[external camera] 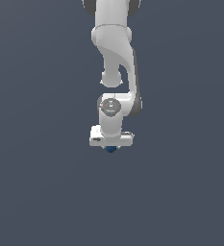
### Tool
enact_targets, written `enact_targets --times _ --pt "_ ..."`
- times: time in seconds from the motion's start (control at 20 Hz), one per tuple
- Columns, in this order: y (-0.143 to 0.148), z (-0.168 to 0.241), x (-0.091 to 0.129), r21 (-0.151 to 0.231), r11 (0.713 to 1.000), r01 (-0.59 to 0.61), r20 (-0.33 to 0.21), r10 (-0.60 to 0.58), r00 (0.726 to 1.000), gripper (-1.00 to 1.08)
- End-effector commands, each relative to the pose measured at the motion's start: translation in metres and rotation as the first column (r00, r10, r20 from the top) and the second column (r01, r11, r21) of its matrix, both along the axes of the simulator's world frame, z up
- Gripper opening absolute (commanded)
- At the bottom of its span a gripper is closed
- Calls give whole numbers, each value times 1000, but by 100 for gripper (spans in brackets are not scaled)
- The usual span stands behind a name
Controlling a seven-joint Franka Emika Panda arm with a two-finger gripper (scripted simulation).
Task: Pick up the object and move it to a goal position.
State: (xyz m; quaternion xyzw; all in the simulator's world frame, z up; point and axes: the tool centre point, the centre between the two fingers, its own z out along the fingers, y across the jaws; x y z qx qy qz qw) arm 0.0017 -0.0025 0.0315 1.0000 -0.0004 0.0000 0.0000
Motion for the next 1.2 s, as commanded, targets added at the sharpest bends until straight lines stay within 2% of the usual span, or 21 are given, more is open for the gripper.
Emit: enact_targets --times 0.0,0.3,0.55,0.85,1.0,1.15 --pt "0 -1 0 0 1000 0 0 0 1000 -100" --pt "-3 6 5 -1 1000 0 12 0 1000 -100" --pt "-22 42 31 -3 1000 1 81 -1 997 -100" --pt "-64 132 82 -8 1000 4 237 -2 972 -100" --pt "-91 194 107 -10 1000 6 336 -2 942 -100" --pt "-118 261 127 -11 1000 7 435 -2 900 -100"
